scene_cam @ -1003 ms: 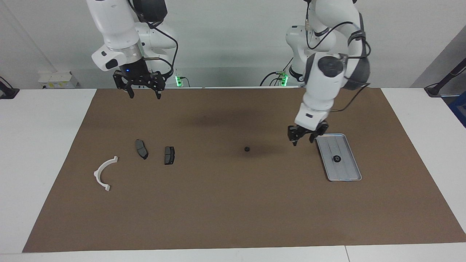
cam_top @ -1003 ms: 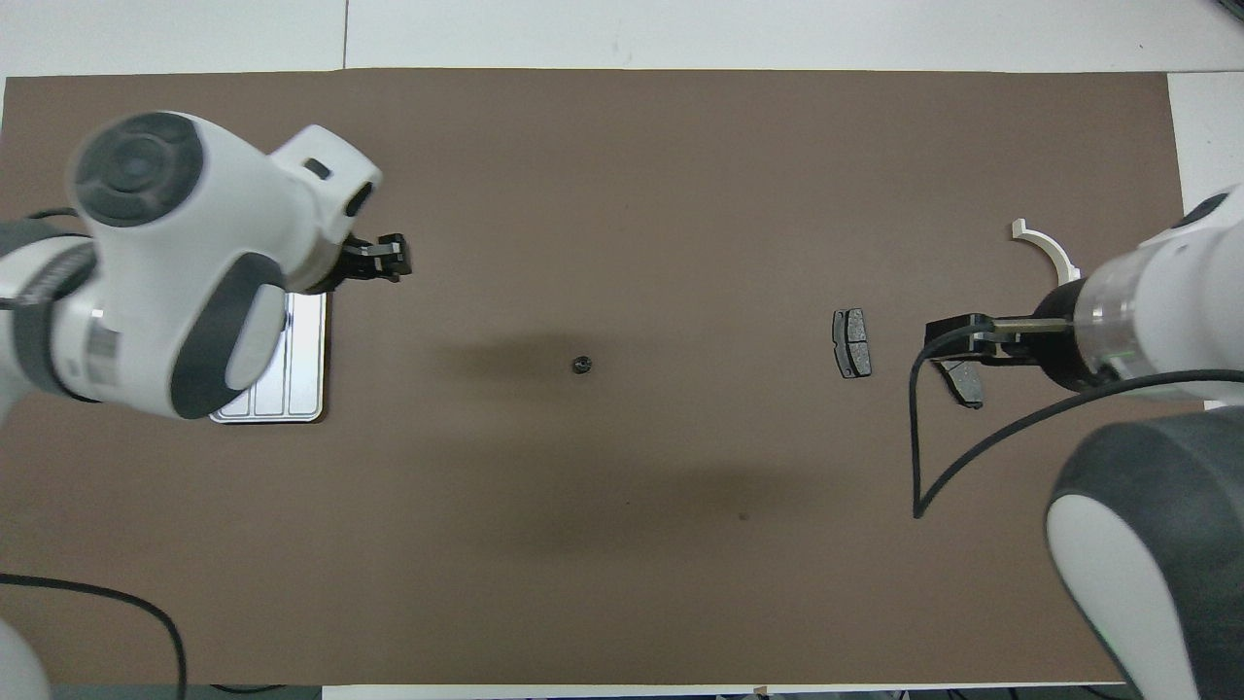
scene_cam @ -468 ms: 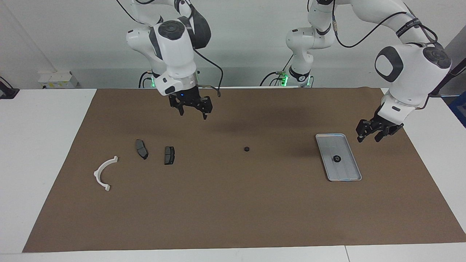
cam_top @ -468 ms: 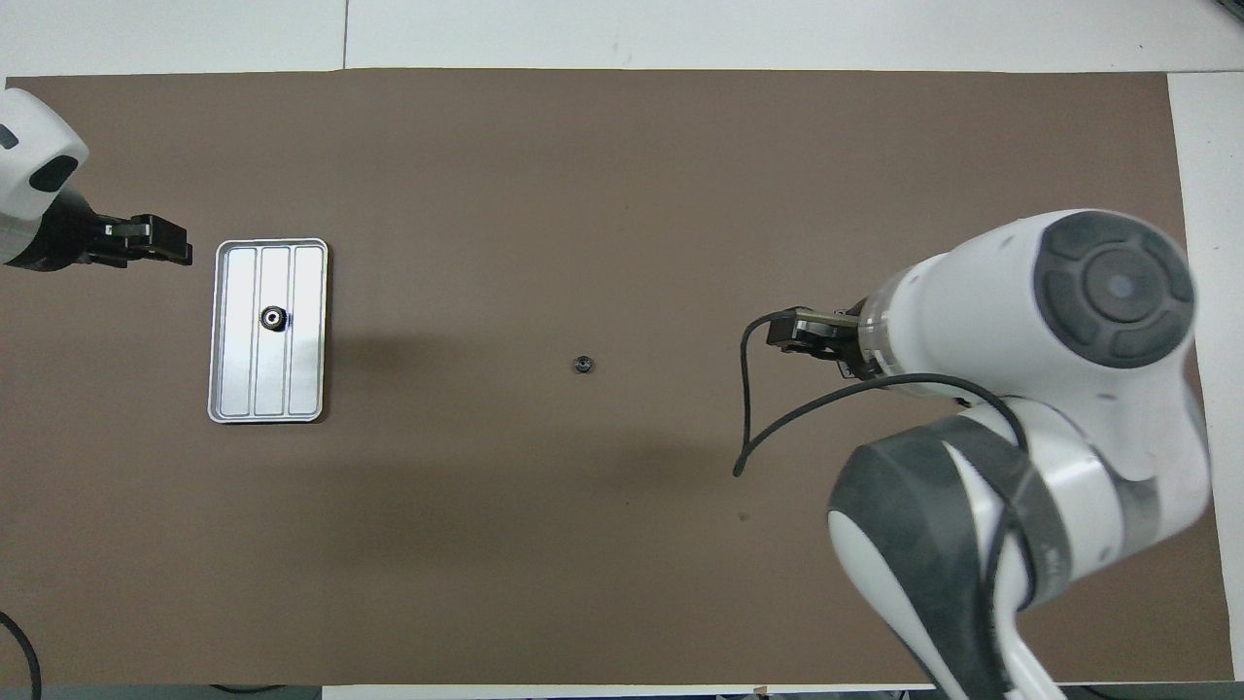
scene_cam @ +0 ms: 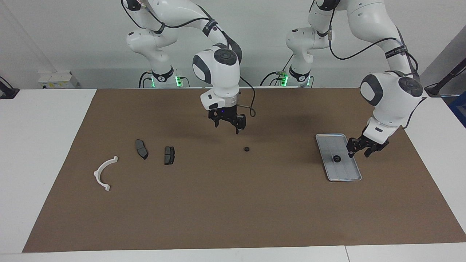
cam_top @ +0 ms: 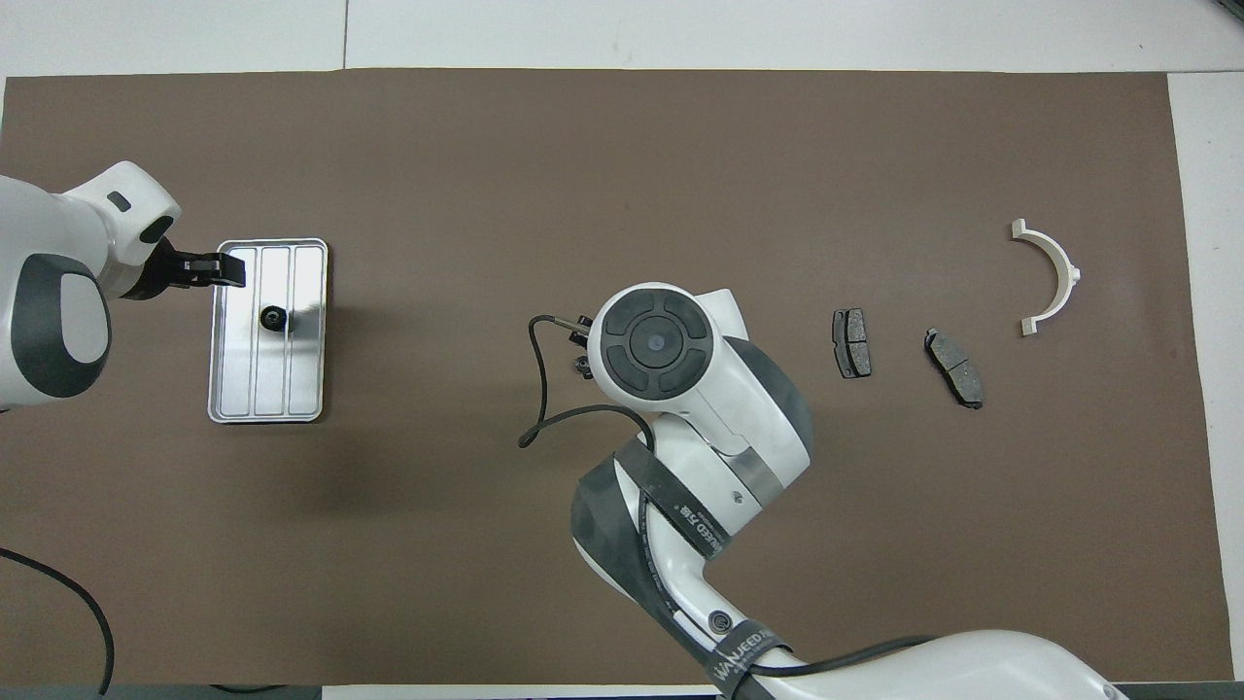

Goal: Place bearing gear from tray to pile

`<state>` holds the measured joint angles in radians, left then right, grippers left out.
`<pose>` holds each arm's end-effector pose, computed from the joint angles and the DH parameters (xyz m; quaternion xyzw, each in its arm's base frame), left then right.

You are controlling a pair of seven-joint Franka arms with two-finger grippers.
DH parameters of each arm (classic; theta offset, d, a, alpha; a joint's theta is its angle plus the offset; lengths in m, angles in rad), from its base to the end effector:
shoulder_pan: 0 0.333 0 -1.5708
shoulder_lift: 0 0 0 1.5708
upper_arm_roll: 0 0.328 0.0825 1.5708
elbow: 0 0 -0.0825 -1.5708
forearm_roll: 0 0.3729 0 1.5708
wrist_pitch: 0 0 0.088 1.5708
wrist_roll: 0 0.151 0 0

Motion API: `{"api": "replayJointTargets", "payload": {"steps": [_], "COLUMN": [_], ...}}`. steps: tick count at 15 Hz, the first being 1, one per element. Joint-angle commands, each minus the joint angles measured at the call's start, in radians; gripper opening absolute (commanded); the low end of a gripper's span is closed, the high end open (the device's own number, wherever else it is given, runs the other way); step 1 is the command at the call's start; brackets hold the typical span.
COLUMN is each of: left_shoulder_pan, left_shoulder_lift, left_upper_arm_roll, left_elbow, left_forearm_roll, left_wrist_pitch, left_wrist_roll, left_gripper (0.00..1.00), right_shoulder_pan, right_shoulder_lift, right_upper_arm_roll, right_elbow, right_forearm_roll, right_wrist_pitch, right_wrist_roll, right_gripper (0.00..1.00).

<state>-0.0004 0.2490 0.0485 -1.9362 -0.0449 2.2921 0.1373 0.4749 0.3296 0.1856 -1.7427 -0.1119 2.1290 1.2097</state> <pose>0.6161 0.0261 0.3424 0.9980 -0.0317 0.0545 0.0067 0.5218 0.3833 0.3672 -0.9677 0.2494 -0.0338 0.0144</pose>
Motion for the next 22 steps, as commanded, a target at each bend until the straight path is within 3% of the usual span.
{"api": "replayJointTargets", "payload": {"steps": [1, 3, 7, 13, 22], "left_shoulder_pan": [0.002, -0.021, -0.043, -0.049, -0.049], "left_shoulder_lift": [-0.004, 0.003, 0.003, 0.003, -0.005], "left_upper_arm_roll": [-0.009, -0.009, -0.009, -0.009, -0.009], "left_elbow": [-0.056, -0.101, -0.145, -0.188, -0.217], "left_forearm_roll": [-0.013, -0.013, -0.013, -0.013, -0.013], "left_wrist_pitch": [0.073, 0.136, 0.175, 0.204, 0.202], "left_wrist_roll": [0.019, 0.016, 0.015, 0.016, 0.015], "left_gripper": [0.68, 0.68, 0.68, 0.68, 0.67], "right_shoulder_pan": [0.076, 0.082, 0.076, 0.064, 0.073], "right_shoulder_lift": [0.173, 0.255, 0.301, 0.305, 0.302], "right_upper_arm_roll": [-0.006, -0.002, -0.002, 0.000, 0.000], "right_elbow": [0.173, 0.244, 0.250, 0.232, 0.180], "right_forearm_roll": [-0.107, -0.141, -0.137, -0.105, -0.092], "right_wrist_pitch": [-0.029, -0.030, -0.005, 0.087, 0.068], "right_wrist_roll": [0.159, 0.209, 0.212, 0.203, 0.157], "right_gripper": [1.00, 1.00, 1.00, 1.00, 0.95]}}
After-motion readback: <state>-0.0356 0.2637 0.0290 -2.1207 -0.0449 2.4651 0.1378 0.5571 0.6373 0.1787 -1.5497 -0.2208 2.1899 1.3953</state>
